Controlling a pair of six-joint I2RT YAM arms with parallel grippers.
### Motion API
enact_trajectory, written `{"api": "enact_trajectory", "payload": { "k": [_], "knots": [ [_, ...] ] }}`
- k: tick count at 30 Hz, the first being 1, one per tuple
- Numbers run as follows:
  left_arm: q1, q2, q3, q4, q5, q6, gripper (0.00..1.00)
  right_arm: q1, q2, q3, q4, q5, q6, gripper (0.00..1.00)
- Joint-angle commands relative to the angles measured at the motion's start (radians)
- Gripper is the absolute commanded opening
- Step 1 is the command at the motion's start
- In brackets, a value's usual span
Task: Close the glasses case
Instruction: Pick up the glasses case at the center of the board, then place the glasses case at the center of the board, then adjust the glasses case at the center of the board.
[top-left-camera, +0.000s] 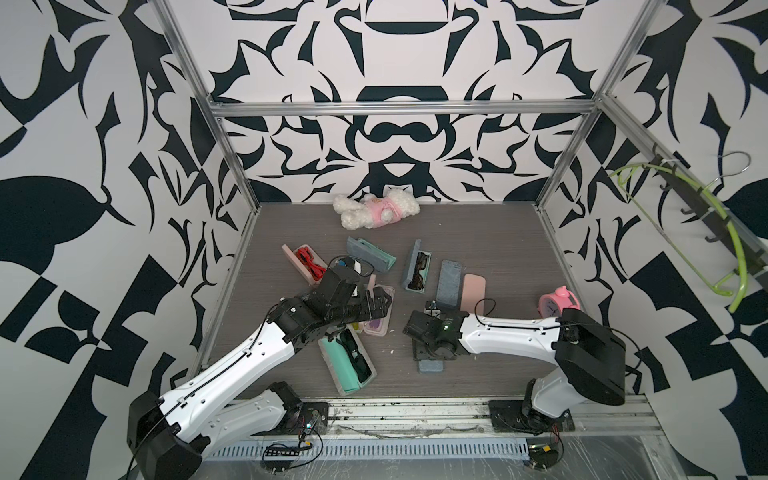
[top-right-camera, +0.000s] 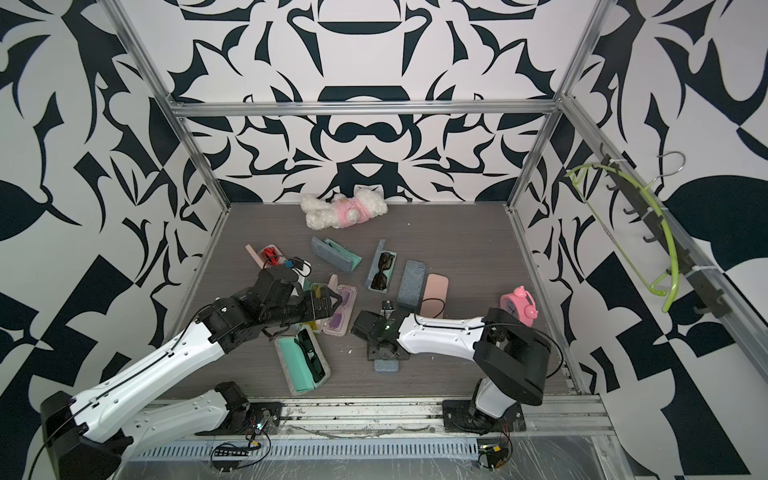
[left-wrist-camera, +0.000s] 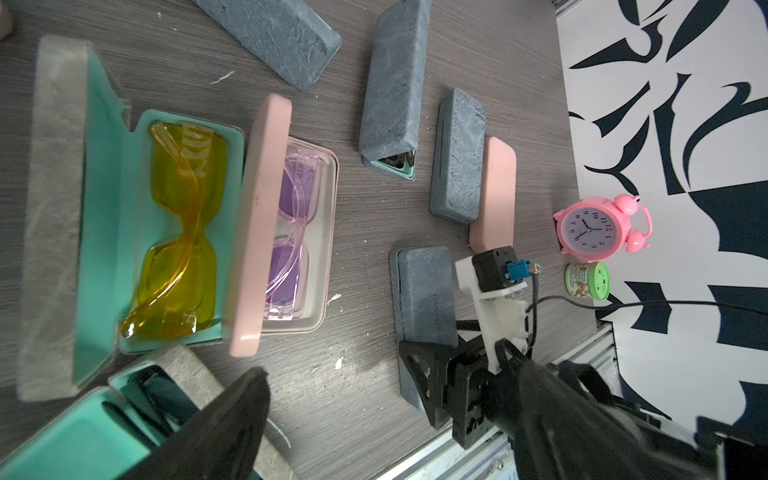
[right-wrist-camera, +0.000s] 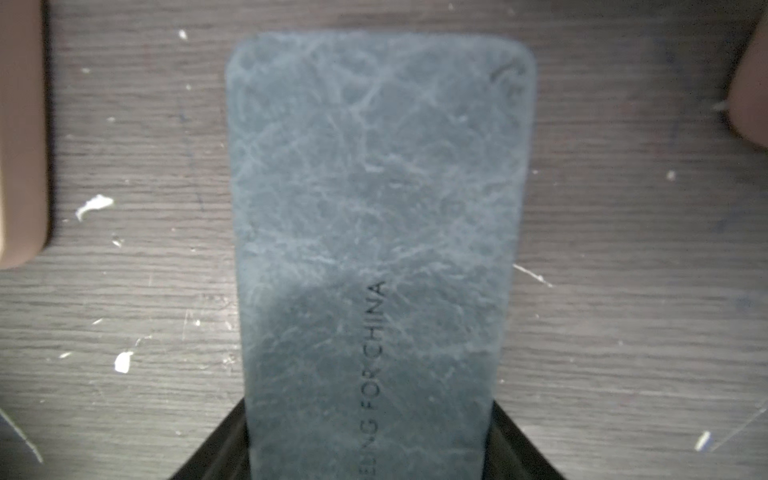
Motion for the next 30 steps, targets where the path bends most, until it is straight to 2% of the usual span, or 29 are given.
{"api": "enact_trajectory", "payload": {
  "k": [1, 7, 13, 16, 21, 26, 30],
  "knots": [
    [0.009, -0.014, -0.014, -0.018, 0.008, 0.022, 0.99, -0.003, -0.028, 0.036, -0.017, 0.042, -0.004, 0.62],
    [0.014, -0.012, -0.019, -0.009, 0.019, 0.025, 0.99, -0.053, -0.122, 0.031, -0.069, 0.060, -0.032, 0.59],
    [0.015, -0.015, -0.027, -0.001, 0.019, 0.025, 0.99, -0.165, -0.285, 0.001, -0.151, 0.064, -0.087, 0.58],
    [0.015, -0.020, -0.030, 0.006, 0.021, 0.032, 0.99, -0.282, -0.396, -0.032, -0.196, 0.041, -0.148, 0.58],
    [0.014, -0.013, -0.037, 0.022, 0.043, 0.043, 0.99, -0.575, -0.525, -0.076, -0.232, -0.033, -0.306, 0.57],
    [0.014, 0.000, -0.038, 0.032, 0.059, 0.043, 0.99, -0.777, -0.496, -0.070, -0.226, -0.093, -0.431, 0.57],
    [0.015, 0.000, -0.046, 0.036, 0.060, 0.043, 0.99, -0.885, -0.438, -0.071, -0.185, -0.163, -0.499, 0.57]
  ]
}}
